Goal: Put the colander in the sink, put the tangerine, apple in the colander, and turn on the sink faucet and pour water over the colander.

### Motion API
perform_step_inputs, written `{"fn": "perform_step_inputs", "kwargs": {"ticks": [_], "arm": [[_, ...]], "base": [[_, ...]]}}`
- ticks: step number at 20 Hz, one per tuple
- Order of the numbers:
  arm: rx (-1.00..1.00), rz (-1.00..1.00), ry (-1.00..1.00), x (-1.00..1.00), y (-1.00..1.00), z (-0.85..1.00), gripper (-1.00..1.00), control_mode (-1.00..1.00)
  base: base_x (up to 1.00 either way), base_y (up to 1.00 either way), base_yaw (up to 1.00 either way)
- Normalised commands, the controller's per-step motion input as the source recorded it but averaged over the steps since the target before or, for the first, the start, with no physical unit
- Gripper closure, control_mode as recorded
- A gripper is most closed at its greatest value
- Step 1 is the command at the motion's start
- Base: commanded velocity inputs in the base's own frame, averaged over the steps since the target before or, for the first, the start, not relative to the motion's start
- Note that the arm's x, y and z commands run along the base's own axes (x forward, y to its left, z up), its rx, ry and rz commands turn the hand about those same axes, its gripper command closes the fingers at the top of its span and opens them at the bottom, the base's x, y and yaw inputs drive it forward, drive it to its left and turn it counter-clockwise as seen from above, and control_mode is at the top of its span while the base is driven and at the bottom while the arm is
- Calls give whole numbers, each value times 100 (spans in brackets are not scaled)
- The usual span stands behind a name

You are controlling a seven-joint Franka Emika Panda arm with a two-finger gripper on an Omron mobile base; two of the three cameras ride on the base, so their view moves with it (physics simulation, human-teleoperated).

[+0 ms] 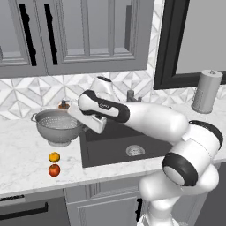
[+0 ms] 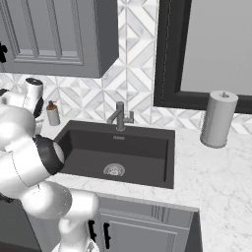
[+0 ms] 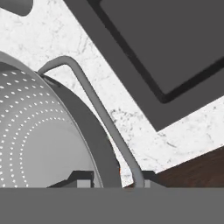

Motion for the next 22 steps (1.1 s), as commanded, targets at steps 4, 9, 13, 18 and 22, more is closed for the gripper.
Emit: {"fn": "perform_step_inputs", "kwargs": {"ticks": [4, 9, 13, 18, 22], "arm": [[0, 0, 21, -30, -75, 16, 100, -100], [0, -1, 5, -35, -79, 4, 100, -100], [0, 0, 0, -37, -79, 0, 100, -100], [0, 0, -1, -34, -81, 0, 100, -100], [0, 0, -3, -23, -81, 0, 100, -100]], "base": [[0, 0, 0], [0, 0, 0], [0, 0, 0], [0, 0, 0], [0, 0, 0]]}}
